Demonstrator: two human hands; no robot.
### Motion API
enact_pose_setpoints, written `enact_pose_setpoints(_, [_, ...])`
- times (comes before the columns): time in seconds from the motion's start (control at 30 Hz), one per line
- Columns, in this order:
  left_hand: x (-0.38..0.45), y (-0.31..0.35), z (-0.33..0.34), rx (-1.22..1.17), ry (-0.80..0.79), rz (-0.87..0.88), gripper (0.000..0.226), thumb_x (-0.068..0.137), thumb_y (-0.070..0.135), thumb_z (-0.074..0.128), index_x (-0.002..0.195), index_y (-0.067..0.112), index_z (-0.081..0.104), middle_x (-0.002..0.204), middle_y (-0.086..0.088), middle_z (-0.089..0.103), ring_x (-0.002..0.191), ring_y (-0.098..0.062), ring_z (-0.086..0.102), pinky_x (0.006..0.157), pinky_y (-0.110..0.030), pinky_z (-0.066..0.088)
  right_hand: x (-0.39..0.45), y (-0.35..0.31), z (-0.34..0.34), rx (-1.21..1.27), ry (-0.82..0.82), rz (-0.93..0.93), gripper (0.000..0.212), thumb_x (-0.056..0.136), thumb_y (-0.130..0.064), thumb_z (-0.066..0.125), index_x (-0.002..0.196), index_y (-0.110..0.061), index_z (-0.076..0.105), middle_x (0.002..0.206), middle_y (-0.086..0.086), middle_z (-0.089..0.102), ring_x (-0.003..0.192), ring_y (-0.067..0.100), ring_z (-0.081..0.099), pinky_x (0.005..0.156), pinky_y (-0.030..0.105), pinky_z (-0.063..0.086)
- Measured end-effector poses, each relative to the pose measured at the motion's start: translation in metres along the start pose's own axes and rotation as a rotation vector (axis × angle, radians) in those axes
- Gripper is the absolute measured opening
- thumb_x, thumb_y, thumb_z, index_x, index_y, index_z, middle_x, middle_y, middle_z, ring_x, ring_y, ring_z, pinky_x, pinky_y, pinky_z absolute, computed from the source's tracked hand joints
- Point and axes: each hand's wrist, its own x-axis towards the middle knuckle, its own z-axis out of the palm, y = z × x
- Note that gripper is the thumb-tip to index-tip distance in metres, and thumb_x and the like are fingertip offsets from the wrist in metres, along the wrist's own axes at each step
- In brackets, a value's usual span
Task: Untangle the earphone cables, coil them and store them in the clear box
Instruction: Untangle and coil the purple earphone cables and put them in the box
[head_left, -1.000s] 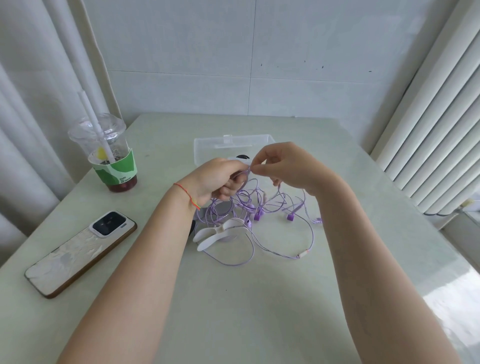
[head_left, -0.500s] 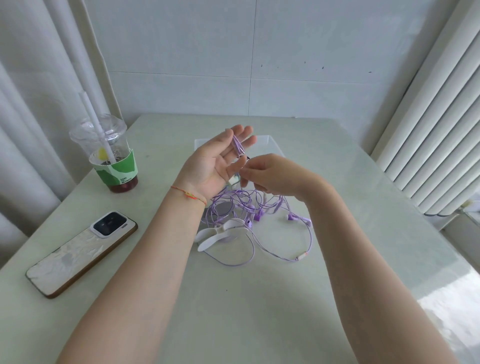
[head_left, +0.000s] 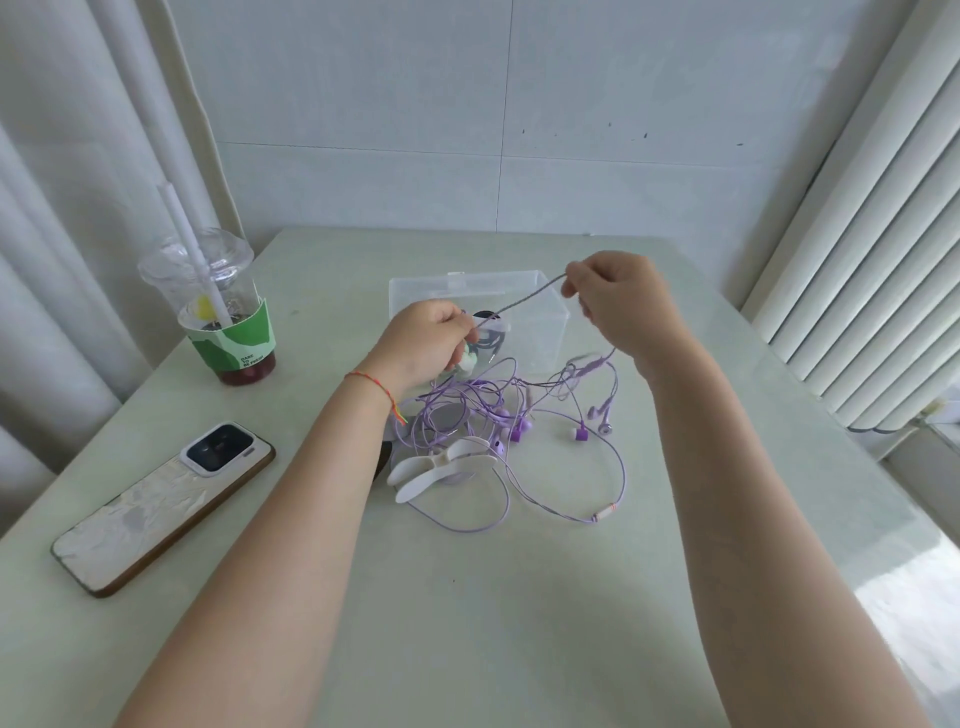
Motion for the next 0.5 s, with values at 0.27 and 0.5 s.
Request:
enact_pose_setpoints(0.27, [-0.012, 0.003, -0.001, -0.216, -0.448, -0.057, 0.023, 0.099, 0.019, 0.051, 0.08, 0.01, 0.058, 0.053, 0.006, 0.035, 0.048, -0.009, 0.034, 0.043, -0.02, 0.028, 0.005, 0.017, 0.002, -0.425, -0.035, 0.086, 0.023, 0.092, -0.02, 0.052, 0.092, -0.005, 0.07, 0.084, 0.006, 0.062, 0.079, 0.025, 0.055, 0.063, 0.03, 0.039])
enact_pose_setpoints(0.5, [-0.012, 0.006, 0.002, -0.256, -0.444, -0.054, 0.027, 0.1, 0.026, 0.049, 0.079, 0.011, 0.058, 0.052, 0.007, 0.035, 0.048, -0.011, 0.033, 0.044, -0.019, 0.023, -0.01, -0.009, 0.015, -0.203, -0.134, -0.159, 0.032, 0.09, -0.005, 0.046, 0.107, -0.019, 0.07, 0.107, -0.001, 0.069, 0.1, 0.013, 0.062, 0.076, 0.01, 0.04])
